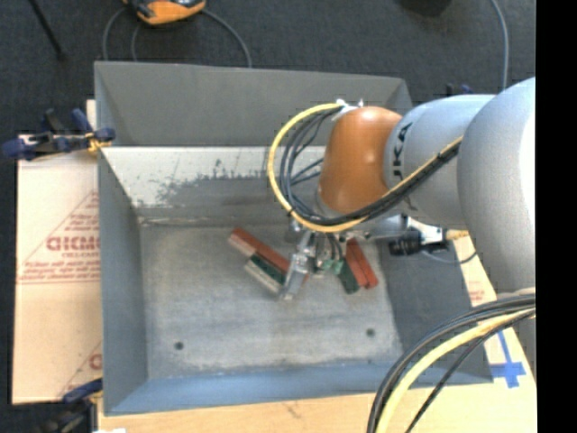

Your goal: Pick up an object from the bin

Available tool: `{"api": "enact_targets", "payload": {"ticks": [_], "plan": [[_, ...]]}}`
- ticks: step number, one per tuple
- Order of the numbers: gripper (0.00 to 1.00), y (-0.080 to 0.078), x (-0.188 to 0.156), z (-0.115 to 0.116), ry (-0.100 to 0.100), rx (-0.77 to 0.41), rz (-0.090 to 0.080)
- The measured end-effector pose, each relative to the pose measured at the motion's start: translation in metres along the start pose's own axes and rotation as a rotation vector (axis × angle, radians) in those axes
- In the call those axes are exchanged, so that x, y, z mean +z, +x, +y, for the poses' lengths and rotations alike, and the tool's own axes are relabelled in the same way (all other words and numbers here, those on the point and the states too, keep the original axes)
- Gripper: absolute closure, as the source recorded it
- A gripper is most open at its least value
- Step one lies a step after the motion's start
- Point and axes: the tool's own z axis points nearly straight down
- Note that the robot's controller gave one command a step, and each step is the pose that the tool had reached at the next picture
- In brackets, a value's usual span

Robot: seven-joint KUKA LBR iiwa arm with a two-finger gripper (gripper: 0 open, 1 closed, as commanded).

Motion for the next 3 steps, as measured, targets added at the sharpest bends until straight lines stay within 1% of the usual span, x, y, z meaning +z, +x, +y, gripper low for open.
{"api": "enact_targets", "payload": {"ticks": [1, 2, 3], "plan": [[0.00, 0.019, -0.017, 0.007, -0.001, 0.060, -0.002], [0.00, 0.005, 0.028, 0.017, -0.003, 0.111, -0.004], [1.00, 0.003, 0.031, 0.006, -0.001, 0.257, -0.004]]}}
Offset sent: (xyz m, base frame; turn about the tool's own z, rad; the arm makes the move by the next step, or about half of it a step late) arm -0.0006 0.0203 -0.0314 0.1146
